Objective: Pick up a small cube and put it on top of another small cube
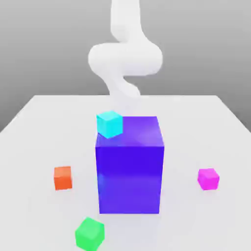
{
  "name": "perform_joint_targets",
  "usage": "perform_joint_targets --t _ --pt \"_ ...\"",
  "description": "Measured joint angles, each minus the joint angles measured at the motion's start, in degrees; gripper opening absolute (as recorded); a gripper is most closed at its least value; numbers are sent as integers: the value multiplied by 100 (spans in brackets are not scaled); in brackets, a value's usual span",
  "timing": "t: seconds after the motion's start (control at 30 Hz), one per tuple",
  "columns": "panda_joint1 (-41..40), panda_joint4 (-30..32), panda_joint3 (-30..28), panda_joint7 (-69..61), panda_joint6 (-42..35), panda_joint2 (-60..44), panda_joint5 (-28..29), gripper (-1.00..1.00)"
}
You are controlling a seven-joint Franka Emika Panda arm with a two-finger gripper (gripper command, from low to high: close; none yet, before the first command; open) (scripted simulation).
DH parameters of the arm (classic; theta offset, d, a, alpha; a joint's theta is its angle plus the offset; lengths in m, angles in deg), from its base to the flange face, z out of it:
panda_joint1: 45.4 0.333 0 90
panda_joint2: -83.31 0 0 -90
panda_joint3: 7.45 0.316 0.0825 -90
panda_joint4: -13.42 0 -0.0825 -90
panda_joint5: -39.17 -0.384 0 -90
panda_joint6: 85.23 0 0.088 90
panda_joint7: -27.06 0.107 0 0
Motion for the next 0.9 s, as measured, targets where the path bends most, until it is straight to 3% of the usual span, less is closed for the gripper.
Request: perform_joint_targets --t 0.3,0.6,0.77,0.9 --pt "1438 857 -134 -1832 905 -1392 -435 0" --pt "2594 1695 97 -3543 1792 -2753 -748 0" --pt "3066 2166 369 -4326 2301 -3489 -689 0" --pt "3427 2550 597 -4710 2720 -4063 -299 0"
